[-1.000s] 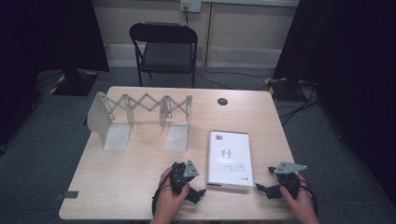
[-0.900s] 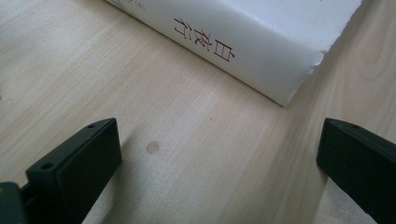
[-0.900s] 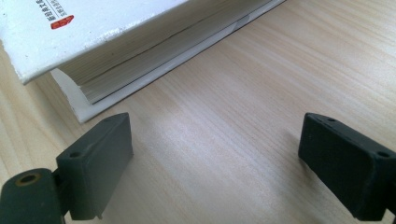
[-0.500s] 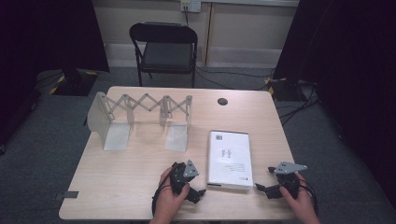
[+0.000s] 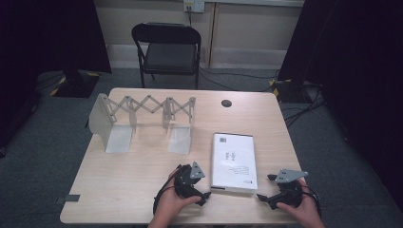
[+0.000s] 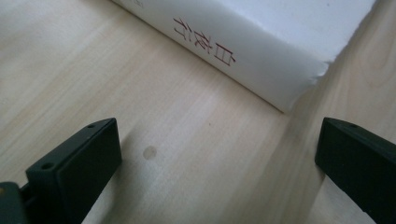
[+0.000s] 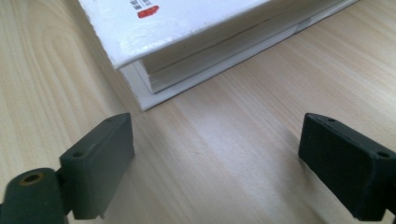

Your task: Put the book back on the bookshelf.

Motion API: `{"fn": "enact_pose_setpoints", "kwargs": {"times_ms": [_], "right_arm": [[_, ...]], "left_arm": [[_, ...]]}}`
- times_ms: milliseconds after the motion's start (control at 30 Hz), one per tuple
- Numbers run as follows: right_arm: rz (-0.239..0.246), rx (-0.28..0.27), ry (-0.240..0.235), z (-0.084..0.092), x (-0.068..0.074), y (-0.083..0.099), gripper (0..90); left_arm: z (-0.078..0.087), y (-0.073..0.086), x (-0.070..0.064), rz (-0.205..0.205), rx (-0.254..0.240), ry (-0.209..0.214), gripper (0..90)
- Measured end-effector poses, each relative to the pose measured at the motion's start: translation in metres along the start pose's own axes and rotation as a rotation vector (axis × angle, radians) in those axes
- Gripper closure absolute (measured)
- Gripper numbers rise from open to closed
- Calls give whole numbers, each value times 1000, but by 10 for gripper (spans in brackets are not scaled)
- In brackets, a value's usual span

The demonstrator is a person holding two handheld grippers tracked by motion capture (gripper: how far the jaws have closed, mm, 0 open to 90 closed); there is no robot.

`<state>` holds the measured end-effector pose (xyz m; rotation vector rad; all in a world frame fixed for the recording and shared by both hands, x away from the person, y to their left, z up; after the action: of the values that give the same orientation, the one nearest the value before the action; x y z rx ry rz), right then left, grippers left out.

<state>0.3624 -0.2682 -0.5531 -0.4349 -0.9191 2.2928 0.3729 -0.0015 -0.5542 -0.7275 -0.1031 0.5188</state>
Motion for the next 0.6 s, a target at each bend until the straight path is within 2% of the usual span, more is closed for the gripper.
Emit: {"fn": "enact_pose_setpoints", "kwargs": {"times_ms": [33,67,100,133,167,200,267,333,600], "right_arm": [[9,4,-12,2,4,-2,228],[9,4,-12,2,4,-2,228],[18,-5,-32,3,8,-4,296],[26,-12,-47,3,11,-5,297],[42,-6,-46,1,17,-7,297],[42,-6,-46,1,17,-7,297],[33,-18,-69,-1,21,-11,327],[28,-23,-78,-4,25,-13,337],[24,-29,-80,-9,31,-21,469]], "left_arm": [[3,-4,-4,-14,-28,20,117],[3,-4,-4,-14,-28,20,260],[4,-6,-6,-35,-35,32,260],[4,-7,-6,-38,-32,30,289],[5,-9,-6,-31,-30,17,138],[5,-9,-6,-31,-30,17,195],[6,-11,-9,-25,-42,54,226],[7,-12,-9,-32,-36,52,193],[5,-15,-14,-29,-38,70,197]]}}
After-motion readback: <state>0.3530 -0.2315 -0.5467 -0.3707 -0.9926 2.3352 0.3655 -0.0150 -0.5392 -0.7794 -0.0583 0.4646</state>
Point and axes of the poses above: each handheld gripper's, and its own axes: z roughly backward along the jaws, y roughly out of its underside, x roughly to its left, the point moved 8 cm from there along -z, roughly forward along the jaws, and after that the axes turned 6 degrees about y, right-handed, at the moved point
